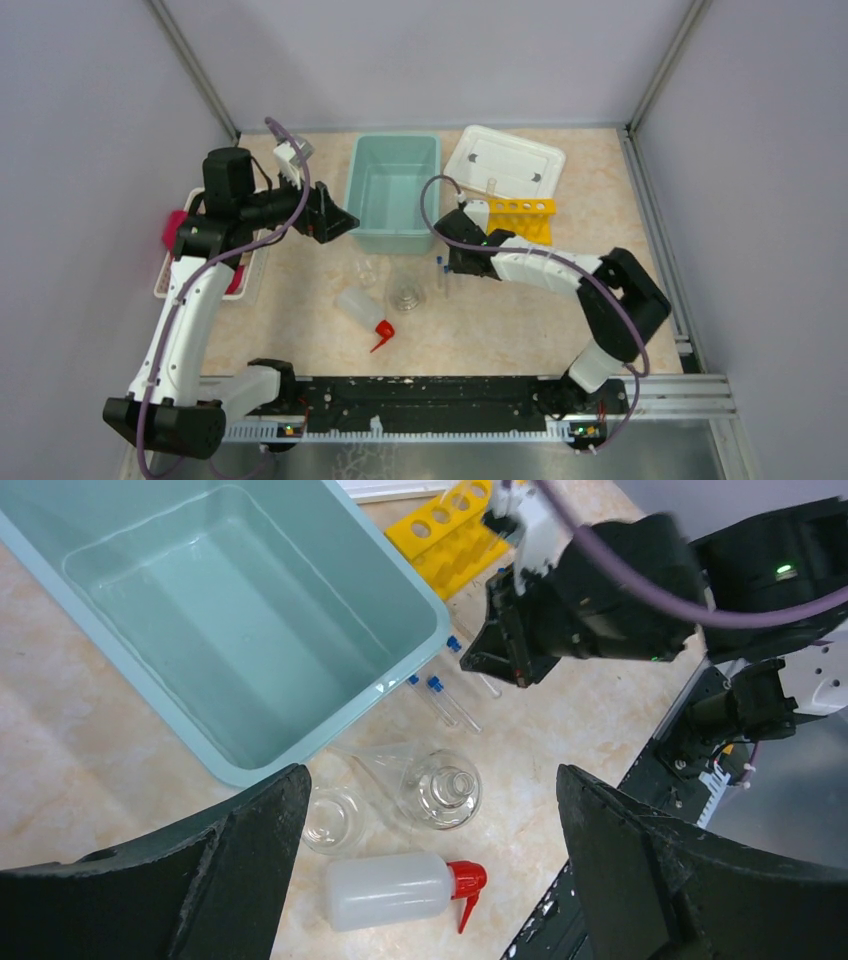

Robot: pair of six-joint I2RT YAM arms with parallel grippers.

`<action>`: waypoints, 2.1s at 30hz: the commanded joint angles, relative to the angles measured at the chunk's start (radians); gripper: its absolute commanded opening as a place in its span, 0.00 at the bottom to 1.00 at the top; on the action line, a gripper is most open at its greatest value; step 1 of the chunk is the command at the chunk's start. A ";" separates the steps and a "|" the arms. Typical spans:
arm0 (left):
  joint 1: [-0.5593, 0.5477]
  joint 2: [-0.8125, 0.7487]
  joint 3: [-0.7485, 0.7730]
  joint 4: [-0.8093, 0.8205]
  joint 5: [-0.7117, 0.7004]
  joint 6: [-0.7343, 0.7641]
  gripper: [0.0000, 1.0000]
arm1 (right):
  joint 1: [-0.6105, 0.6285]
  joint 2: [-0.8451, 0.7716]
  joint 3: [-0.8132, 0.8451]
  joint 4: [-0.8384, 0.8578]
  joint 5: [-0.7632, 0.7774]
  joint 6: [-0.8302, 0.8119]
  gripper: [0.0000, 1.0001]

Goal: Organize the chemistry lab equipment

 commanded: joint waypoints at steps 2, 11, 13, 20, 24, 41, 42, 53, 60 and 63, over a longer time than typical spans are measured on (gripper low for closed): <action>0.005 -0.006 0.030 0.001 0.053 0.007 0.99 | 0.034 -0.264 0.060 -0.030 0.030 -0.010 0.00; 0.005 -0.038 -0.033 0.025 0.168 0.001 0.99 | 0.176 -0.425 0.218 0.075 0.075 -0.031 0.00; 0.005 -0.044 -0.048 0.028 0.225 -0.007 0.99 | 0.213 -0.404 0.267 0.116 0.093 -0.046 0.00; 0.003 -0.047 -0.113 0.074 0.327 -0.044 0.97 | 0.314 -0.320 0.364 0.305 0.092 -0.059 0.00; 0.003 -0.041 -0.116 0.087 0.339 -0.057 0.93 | 0.342 -0.281 0.392 0.362 0.071 -0.046 0.00; 0.003 -0.006 -0.102 0.117 0.344 -0.090 0.47 | 0.374 -0.235 0.371 0.448 0.029 0.001 0.00; 0.003 -0.006 -0.102 0.118 0.342 -0.091 0.43 | 0.377 -0.236 0.367 0.447 0.036 0.005 0.00; 0.003 -0.023 -0.083 0.082 0.326 0.021 0.09 | 0.369 -0.190 0.513 0.205 0.006 0.024 0.33; 0.003 -0.044 -0.073 0.022 0.299 0.136 0.03 | 0.254 -0.153 0.684 -0.032 -0.196 0.043 0.45; 0.003 -0.048 -0.077 0.015 0.303 0.160 0.02 | 0.224 -0.113 0.768 -0.117 -0.270 0.001 0.45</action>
